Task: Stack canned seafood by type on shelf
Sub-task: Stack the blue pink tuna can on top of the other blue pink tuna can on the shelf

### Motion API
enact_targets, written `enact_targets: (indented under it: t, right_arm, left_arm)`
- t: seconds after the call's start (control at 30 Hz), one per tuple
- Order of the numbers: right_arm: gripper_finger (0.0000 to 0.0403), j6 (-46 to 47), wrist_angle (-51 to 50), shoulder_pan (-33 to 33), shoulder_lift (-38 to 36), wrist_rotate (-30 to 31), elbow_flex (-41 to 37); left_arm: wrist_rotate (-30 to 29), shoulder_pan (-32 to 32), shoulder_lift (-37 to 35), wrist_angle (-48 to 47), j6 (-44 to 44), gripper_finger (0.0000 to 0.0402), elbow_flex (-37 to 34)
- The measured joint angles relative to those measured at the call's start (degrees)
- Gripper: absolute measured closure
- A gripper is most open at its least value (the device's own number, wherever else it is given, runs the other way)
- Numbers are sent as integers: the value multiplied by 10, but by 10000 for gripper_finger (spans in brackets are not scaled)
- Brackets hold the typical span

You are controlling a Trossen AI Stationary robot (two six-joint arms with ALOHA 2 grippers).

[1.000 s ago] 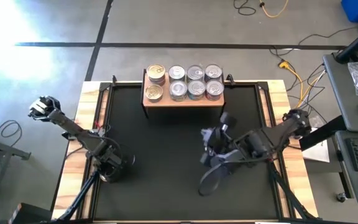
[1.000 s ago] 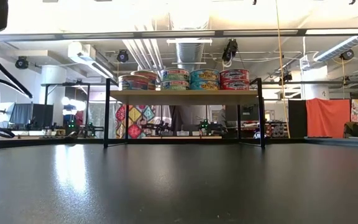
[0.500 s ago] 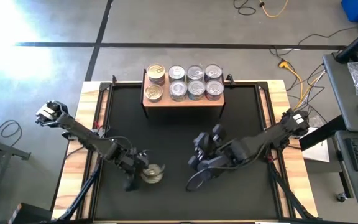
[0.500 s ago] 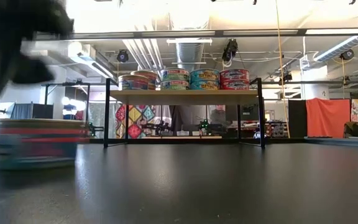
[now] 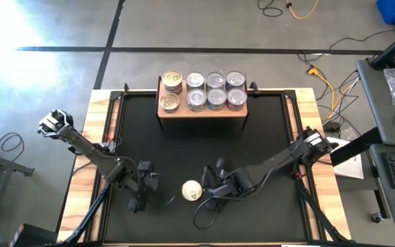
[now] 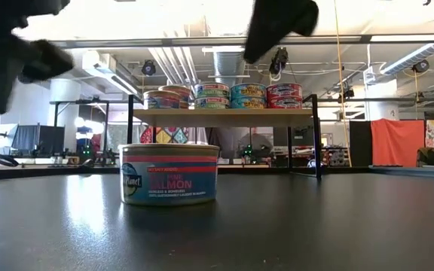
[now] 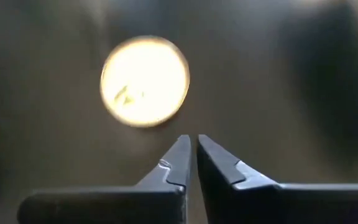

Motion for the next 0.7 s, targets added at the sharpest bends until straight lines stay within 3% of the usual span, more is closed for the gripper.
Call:
enact_targets:
  t: [0.13, 0.33, 0.57, 0.7]
  right_arm:
    - [337, 40, -18, 0, 9, -60, -3]
    - [236, 47, -19, 0, 9, -70, -8]
    - [152, 119, -18, 11, 9, -72, 5]
    - [115, 149, -17, 23, 12, -86, 4]
  left_arm:
    - [29, -1, -19, 79, -22, 308, -54]
    - [-13, -10, -30, 174, 4, 195, -104]
    - [23, 10, 11, 347, 58, 68, -150]
    - [38, 34, 49, 399, 96, 25, -161]
